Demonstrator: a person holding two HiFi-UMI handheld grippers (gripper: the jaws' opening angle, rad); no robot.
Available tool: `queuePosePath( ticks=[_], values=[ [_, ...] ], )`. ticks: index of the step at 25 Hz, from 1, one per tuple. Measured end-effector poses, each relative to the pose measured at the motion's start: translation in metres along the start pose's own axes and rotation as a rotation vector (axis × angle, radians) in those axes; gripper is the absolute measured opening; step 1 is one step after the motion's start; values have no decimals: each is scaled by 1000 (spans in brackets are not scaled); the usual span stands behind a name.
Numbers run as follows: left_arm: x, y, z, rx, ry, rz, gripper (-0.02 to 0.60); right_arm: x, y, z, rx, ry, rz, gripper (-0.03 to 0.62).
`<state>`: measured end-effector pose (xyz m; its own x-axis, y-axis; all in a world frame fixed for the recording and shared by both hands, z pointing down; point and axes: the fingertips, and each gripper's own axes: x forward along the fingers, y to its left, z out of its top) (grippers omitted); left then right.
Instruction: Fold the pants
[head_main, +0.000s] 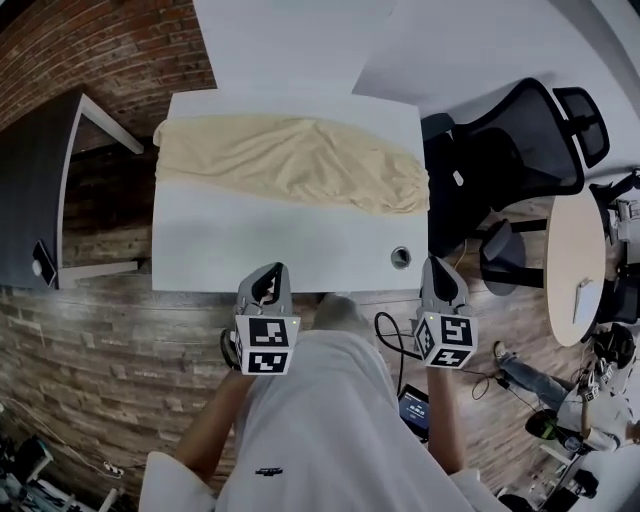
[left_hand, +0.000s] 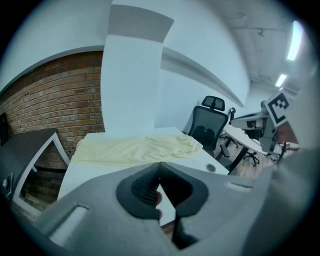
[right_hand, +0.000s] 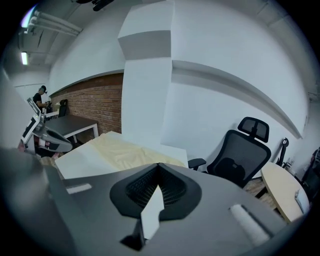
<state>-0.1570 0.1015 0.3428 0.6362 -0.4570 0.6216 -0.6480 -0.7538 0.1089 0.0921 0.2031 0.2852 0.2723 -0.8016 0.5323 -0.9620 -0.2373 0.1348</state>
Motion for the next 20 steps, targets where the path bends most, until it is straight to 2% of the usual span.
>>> queuePosePath(
  ticks=[4, 8, 10, 20],
  values=[
    [28, -40, 19, 13, 4, -33, 5, 6, -36, -3, 23, 5, 20, 6],
    [59, -82, 42, 34, 9, -46, 5, 21, -69, -8, 56, 10, 96, 9],
    [74, -98, 52, 40, 15, -42, 5, 32, -82, -13, 65, 28, 145, 79],
    [152, -176, 77, 58, 89, -29, 5, 108, -129, -45, 87, 103, 315, 107]
  ],
)
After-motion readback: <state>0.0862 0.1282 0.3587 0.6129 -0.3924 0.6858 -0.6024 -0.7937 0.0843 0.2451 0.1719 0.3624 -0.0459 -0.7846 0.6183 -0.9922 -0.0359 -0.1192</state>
